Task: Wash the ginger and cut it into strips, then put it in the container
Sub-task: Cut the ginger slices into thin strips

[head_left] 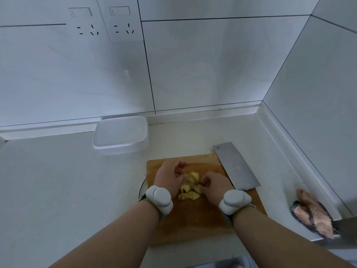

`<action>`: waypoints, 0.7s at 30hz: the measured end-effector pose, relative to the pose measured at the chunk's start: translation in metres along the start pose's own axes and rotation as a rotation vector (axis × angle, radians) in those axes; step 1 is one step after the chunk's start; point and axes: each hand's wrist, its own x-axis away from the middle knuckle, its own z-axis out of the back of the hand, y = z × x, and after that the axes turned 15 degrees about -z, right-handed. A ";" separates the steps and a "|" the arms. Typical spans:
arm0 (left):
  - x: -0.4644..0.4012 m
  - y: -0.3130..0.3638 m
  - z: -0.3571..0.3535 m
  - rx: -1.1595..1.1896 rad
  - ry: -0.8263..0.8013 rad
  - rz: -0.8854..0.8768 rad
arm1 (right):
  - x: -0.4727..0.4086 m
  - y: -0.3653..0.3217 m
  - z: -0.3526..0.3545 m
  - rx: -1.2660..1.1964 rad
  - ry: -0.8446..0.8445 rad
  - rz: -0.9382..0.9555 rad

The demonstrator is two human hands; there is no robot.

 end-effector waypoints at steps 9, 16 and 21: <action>0.002 -0.004 -0.003 -0.069 -0.022 -0.033 | 0.001 -0.002 -0.002 -0.069 -0.009 -0.025; -0.002 -0.010 -0.010 -0.188 -0.172 -0.075 | 0.000 0.001 0.002 -0.237 0.057 -0.054; -0.010 -0.012 -0.017 -0.219 -0.258 -0.034 | -0.005 -0.002 0.013 -0.374 0.057 -0.099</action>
